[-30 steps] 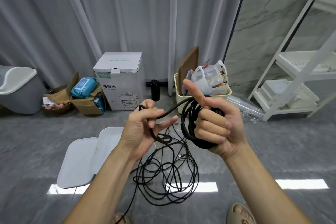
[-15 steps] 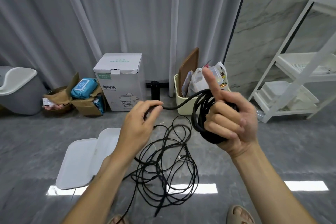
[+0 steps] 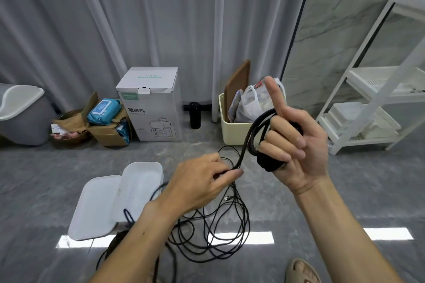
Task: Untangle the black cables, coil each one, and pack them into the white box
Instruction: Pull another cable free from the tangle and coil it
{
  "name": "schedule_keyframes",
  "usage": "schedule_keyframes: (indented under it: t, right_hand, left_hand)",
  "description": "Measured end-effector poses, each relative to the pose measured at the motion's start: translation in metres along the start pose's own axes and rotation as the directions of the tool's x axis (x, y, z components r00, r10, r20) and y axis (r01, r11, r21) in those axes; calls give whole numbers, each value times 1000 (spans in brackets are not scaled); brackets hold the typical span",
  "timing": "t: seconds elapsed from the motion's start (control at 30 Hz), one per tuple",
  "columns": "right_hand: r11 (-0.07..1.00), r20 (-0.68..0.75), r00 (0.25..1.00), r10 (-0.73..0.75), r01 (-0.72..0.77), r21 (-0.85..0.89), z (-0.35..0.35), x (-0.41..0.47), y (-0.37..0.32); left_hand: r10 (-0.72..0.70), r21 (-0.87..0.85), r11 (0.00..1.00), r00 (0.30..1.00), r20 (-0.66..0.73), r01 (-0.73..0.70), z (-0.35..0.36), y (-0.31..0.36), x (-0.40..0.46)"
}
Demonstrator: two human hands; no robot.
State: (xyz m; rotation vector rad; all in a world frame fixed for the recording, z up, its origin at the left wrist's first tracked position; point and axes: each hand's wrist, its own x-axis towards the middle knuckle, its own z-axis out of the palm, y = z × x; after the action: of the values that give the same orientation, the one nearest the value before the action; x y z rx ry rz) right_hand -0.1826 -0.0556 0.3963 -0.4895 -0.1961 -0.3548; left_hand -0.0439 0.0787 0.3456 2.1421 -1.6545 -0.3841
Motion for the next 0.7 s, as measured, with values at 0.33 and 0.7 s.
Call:
schedule_keyframes:
  t: [0.33, 0.7]
  right_hand:
    - [948, -325, 892, -313, 271, -168, 14, 5, 13]
    - [776, -343, 849, -403, 118, -620, 13, 11, 18]
  left_hand:
    - [-148, -420, 889, 982, 116, 184, 24, 24, -1]
    - [-113, 36, 993, 986, 120, 109, 23, 30, -2]
